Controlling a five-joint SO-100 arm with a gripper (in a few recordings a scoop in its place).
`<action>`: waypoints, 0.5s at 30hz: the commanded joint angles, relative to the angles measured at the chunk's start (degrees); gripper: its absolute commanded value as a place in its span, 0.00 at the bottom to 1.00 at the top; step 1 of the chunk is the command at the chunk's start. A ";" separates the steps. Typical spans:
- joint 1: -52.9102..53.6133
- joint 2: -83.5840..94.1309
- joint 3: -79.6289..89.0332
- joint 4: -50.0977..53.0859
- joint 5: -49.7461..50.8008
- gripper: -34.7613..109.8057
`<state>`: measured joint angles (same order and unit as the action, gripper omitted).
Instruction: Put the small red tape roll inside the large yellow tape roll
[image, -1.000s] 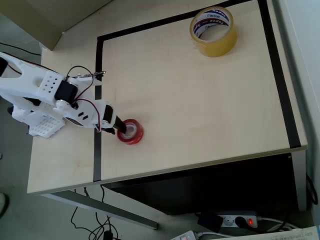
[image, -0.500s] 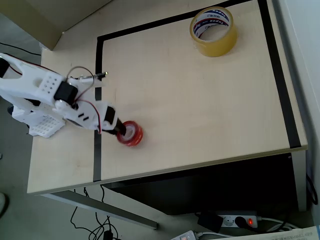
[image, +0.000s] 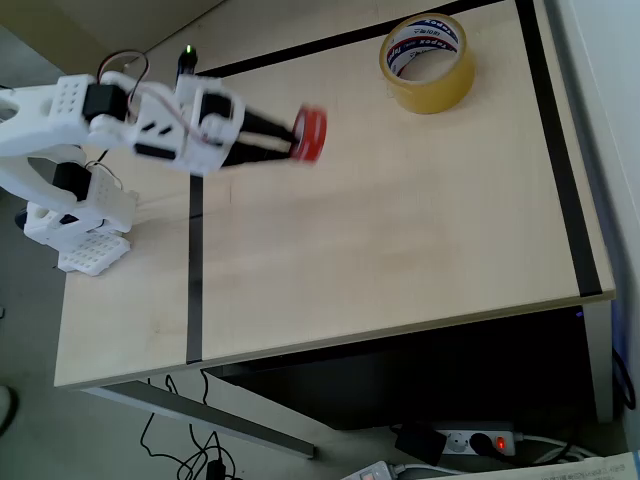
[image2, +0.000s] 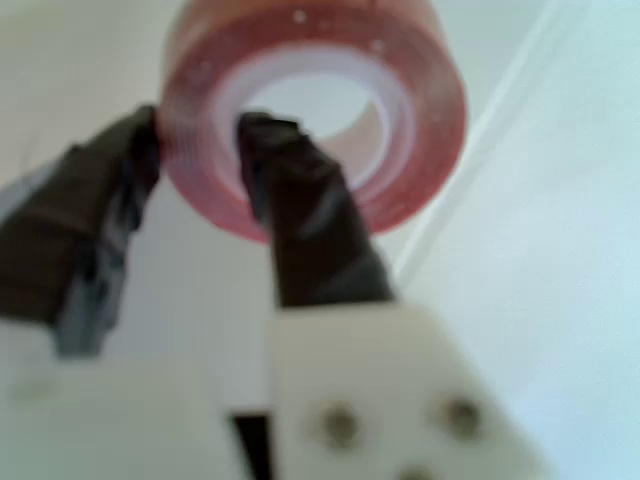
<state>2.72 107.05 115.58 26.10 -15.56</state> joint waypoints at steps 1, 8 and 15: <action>-3.87 -1.85 -6.42 -8.26 0.53 0.24; -9.40 -14.33 -20.65 -9.76 1.49 0.24; -12.57 -23.47 -30.85 -10.55 3.43 0.24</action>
<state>-8.35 82.97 94.57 18.19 -13.62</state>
